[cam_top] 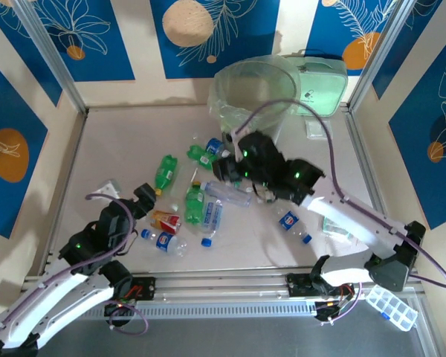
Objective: Put the plastic bottles in the bin
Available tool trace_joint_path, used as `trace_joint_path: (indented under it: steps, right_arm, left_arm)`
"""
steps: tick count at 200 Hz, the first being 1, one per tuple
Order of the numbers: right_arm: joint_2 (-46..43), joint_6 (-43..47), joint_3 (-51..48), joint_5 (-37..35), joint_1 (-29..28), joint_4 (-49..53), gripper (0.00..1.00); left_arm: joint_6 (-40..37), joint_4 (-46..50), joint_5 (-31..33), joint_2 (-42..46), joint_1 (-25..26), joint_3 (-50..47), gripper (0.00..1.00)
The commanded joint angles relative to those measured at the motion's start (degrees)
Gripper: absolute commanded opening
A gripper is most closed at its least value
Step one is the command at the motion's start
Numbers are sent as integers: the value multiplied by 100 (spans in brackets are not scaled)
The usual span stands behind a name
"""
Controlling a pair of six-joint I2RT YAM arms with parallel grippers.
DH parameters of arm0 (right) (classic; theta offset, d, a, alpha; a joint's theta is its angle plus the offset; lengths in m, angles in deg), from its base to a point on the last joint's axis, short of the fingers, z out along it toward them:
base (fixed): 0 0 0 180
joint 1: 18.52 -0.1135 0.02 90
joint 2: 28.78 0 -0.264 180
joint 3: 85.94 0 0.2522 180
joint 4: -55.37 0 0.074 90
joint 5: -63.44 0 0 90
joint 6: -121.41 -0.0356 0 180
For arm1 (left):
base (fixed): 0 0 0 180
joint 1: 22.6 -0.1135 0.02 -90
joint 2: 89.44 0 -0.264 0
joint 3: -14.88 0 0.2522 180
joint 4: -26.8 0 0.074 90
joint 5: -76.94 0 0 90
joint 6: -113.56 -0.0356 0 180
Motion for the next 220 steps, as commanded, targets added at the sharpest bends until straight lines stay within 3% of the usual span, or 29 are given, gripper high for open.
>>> trace_joint_path:
  steps: [1,33,69,88,118,151,220]
  right_arm:
    - [-115,-655,-967,-565,-302,-1197,62]
    - [122,-848,-1971,-672,-426,-2178,63]
    - [591,-1637,-2513,-1210,-651,-2681,64]
    - [708,-1810,-2640,-1634,-913,-2888,64]
    - [656,-1787,-2801,-1654,-997,-3212,64]
    - [251,-1709,-2961,-1730,-991,-3297,64]
    - [-410,-1506,-3315,-1599,-976,-3647,64]
  left_arm:
    - [1709,1665,750,-126,18,448,97]
    - [2908,2547,976,-736,-44,1034,99]
    - [3515,2329,728,-1067,-419,1097,99]
    - [3422,1871,268,-1236,-948,1049,99]
    - [3162,1410,-971,-1663,-2217,1105,99]
    - [3050,1370,-2168,-2273,-3240,1229,99]
    - [2979,1110,-2944,-2485,-4549,879,99]
